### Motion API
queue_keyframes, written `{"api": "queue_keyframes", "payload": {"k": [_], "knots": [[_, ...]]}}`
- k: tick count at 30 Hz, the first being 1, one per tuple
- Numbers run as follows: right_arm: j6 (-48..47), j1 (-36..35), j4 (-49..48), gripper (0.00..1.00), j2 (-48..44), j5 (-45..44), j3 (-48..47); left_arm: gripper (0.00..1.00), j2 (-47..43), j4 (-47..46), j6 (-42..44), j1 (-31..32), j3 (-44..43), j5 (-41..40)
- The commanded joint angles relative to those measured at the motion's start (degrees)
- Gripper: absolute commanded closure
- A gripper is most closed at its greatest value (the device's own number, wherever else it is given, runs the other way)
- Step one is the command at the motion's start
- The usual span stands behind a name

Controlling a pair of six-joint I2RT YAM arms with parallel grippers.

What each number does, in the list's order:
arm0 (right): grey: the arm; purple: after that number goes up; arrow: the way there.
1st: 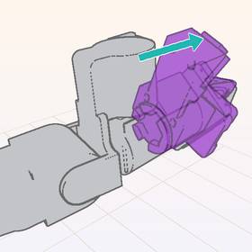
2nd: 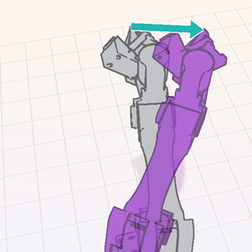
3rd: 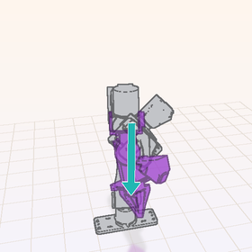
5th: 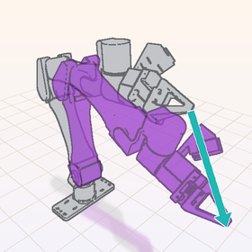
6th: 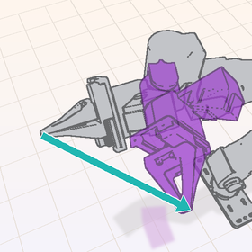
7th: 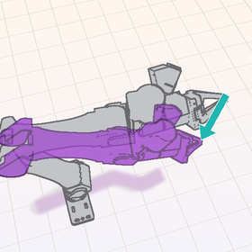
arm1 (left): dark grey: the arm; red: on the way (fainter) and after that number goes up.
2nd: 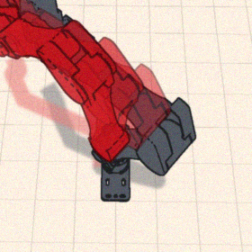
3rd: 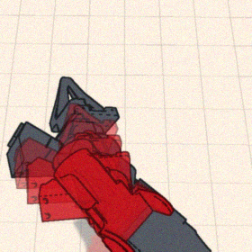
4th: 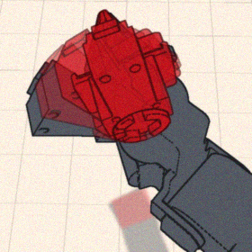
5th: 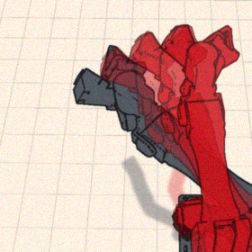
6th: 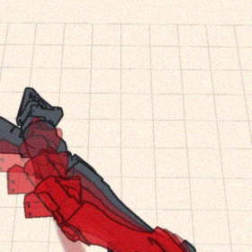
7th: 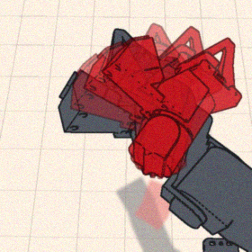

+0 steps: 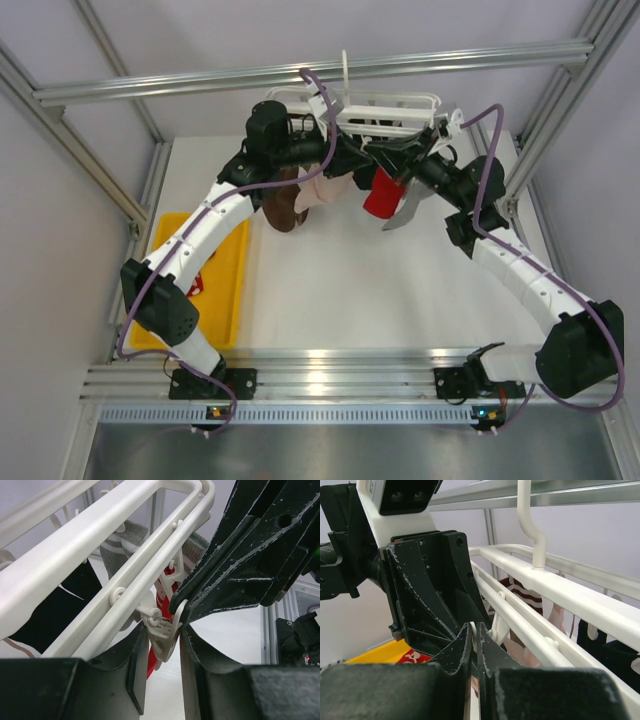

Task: Clip the socks to the hanger
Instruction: Open the clamp at the hanger.

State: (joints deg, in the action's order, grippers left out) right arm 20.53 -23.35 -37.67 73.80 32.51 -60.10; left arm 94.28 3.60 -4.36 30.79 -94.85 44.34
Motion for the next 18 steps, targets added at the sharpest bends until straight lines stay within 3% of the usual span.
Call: {"api": "queue_keyframes", "payload": {"k": [1, 4, 5, 9, 18], "knots": [[0.6, -0.8, -2.9, 1.0, -0.1, 0.4, -1.6, 0.82, -0.4, 4.3, 0.6, 1.5, -0.3, 3.0], [2.1, -0.8, -2.7, 1.0, -0.1, -0.3, -2.0, 0.73, -2.1, 3.4, 1.4, 1.5, 1.8, 0.7], [2.8, -0.8, -2.5, 1.0, -0.1, -0.7, -2.0, 0.62, -2.7, 2.7, 1.5, 1.5, 3.3, -0.5], [6.2, -0.8, -1.1, 1.0, -0.1, -2.2, -2.6, 0.45, -7.6, -1.8, 2.4, 1.6, 8.9, -6.6], [12.9, -1.2, 3.2, 1.0, -1.0, -7.2, -3.4, 0.39, -14.0, -9.8, 9.4, 3.6, 17.7, -19.5]]}}
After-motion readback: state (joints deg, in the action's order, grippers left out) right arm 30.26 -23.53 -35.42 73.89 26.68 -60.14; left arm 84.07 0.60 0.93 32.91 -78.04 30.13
